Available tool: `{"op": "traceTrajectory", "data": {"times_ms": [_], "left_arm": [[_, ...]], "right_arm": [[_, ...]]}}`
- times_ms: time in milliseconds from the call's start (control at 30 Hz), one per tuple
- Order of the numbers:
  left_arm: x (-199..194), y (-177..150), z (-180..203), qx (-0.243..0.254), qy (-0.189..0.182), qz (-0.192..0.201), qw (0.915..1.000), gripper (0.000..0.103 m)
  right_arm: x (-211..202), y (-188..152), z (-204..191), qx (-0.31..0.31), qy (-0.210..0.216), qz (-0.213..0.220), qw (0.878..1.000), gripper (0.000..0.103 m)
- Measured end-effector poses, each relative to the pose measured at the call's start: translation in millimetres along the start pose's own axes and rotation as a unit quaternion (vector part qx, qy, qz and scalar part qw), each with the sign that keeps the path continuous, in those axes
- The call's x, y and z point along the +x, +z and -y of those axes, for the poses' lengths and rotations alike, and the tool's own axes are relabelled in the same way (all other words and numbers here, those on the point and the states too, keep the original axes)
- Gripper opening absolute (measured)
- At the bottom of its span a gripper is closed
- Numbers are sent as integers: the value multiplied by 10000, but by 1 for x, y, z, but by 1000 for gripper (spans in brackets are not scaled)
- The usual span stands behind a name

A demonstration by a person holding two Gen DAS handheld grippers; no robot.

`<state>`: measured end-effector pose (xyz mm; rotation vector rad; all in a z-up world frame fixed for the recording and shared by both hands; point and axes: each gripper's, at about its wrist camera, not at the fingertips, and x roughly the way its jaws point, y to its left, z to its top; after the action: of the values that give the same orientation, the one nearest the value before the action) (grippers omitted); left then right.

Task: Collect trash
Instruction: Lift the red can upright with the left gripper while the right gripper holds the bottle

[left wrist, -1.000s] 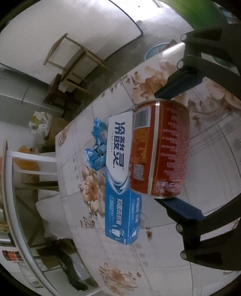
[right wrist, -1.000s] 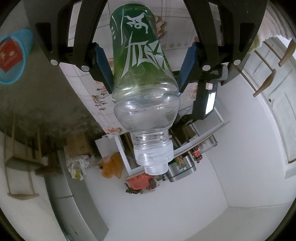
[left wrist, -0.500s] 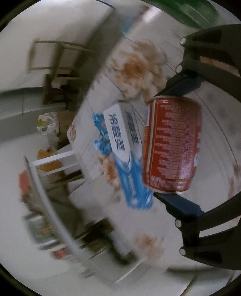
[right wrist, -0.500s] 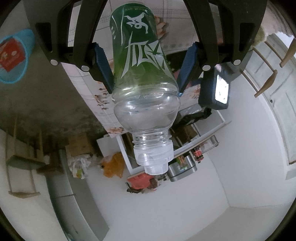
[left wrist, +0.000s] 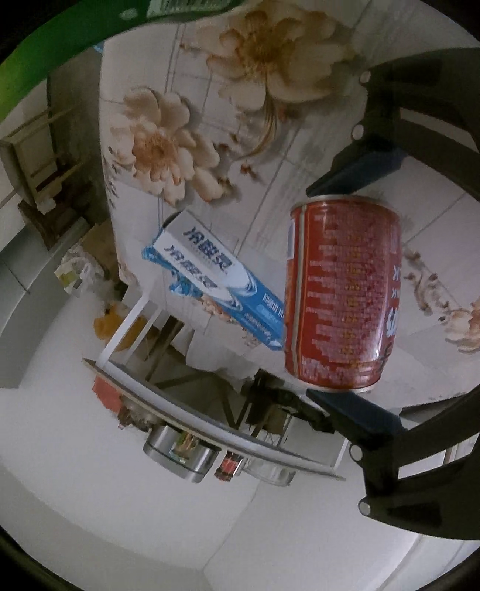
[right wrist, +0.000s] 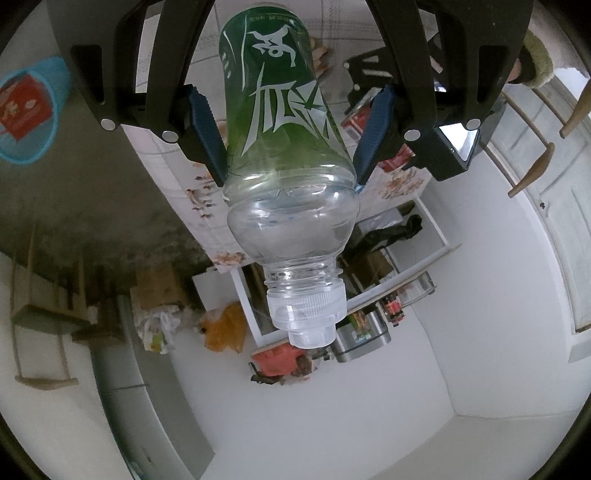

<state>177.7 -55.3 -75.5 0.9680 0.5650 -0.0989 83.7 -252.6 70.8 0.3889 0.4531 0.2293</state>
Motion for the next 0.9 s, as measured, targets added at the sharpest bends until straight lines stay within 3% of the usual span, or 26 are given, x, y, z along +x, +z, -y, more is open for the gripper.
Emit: {"op": "traceTrajectory", "data": {"times_ms": [333,667,800,900], "left_arm": [[-30,0,0,-300,-692,19,9971,97],[-64,-3,3,-656,-1534,213,9858,97],[-83,-10,-6,-996,-1488,718,9812,97],[-92,-18,-18,-1376,-1514,1039,9733,97]], "right_arm": [[-3,-3,0,29,-9,24,10000,64],[-6,-5,-1,105,41,25,9999,64],[-6,-5,2,141,68,-25,9999,64],[-4,-3,4,166,89,-58,9998,64]]}}
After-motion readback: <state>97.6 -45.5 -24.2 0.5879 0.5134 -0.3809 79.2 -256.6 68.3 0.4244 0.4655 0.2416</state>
